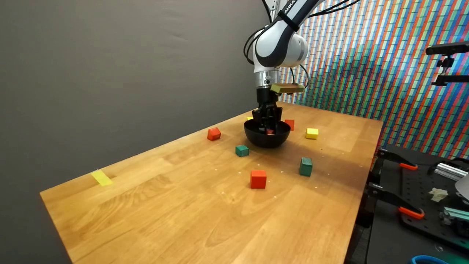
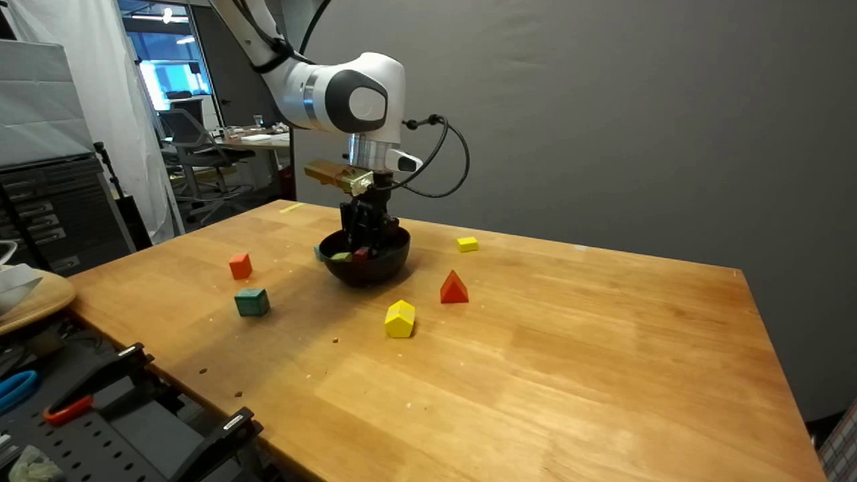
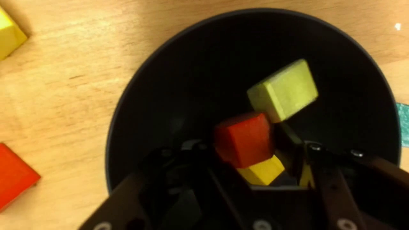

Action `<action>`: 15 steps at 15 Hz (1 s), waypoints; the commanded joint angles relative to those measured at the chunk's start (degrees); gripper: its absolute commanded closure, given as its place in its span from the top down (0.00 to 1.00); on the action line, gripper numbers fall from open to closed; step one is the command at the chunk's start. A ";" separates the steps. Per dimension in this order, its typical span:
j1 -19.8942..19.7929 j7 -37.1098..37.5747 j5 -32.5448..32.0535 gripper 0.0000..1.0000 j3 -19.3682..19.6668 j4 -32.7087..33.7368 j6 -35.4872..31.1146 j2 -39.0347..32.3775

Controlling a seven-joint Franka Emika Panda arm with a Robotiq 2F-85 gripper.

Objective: Remove the blocks from the bowl

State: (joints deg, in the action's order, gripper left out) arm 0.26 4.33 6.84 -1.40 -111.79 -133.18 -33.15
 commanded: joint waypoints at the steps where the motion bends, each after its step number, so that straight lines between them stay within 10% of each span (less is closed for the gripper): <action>1: 0.28 0.43 -0.36 0.25 0.81 -8.00 -5.24 10.10; 15: -0.60 7.82 0.95 0.25 2.53 -43.56 -18.06 33.19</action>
State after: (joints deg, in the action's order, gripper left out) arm 0.23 12.38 6.83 0.81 -147.97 -143.46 -3.11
